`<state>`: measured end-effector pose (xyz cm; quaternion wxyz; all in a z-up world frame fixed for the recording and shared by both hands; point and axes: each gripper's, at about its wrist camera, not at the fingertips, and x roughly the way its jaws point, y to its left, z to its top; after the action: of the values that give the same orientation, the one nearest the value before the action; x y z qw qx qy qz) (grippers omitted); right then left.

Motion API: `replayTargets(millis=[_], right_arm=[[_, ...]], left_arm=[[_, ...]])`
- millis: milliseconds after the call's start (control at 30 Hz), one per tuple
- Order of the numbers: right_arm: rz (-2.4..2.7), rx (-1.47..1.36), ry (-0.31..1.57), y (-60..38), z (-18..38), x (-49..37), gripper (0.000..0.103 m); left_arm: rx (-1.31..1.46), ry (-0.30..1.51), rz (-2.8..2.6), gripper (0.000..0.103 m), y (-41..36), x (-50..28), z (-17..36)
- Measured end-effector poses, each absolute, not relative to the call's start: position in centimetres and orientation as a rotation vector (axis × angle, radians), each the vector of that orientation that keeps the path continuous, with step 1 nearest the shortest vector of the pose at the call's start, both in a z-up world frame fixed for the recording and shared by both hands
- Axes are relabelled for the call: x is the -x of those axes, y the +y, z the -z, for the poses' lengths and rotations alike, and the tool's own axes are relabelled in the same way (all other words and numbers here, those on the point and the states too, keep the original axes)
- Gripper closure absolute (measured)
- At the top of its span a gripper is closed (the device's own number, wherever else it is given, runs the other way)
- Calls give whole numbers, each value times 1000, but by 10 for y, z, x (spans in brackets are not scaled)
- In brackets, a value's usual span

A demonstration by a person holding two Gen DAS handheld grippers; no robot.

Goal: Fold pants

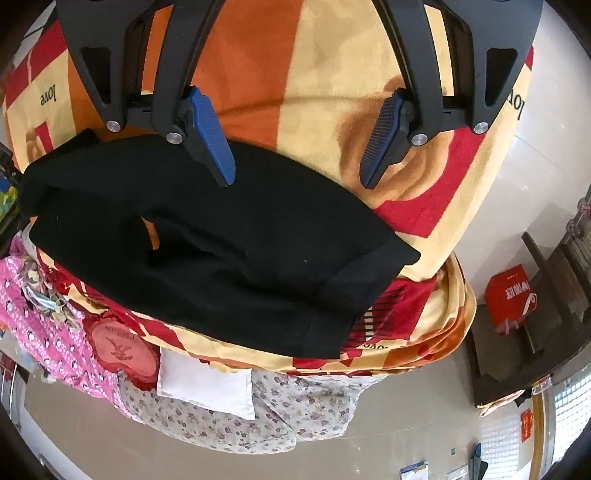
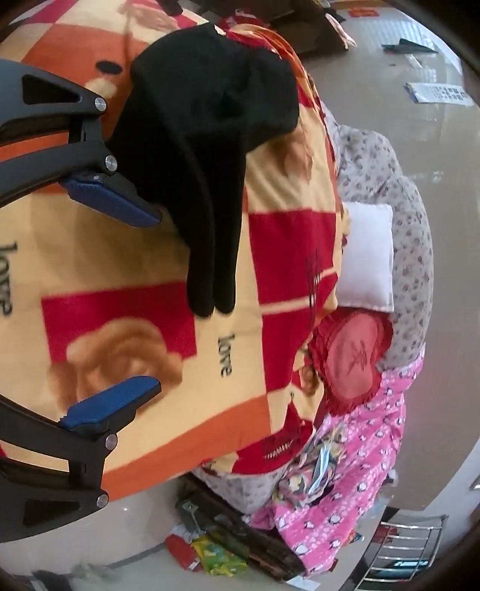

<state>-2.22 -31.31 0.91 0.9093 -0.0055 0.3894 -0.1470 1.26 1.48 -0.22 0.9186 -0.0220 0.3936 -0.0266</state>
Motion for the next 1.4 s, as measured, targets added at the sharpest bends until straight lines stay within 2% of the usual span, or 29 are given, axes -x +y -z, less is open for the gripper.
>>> replayTargets(millis=[1400], right_arm=[[225, 14, 790, -278, -23, -4, 21]], left_arm=[[89, 856, -29, 32, 39, -27, 14]])
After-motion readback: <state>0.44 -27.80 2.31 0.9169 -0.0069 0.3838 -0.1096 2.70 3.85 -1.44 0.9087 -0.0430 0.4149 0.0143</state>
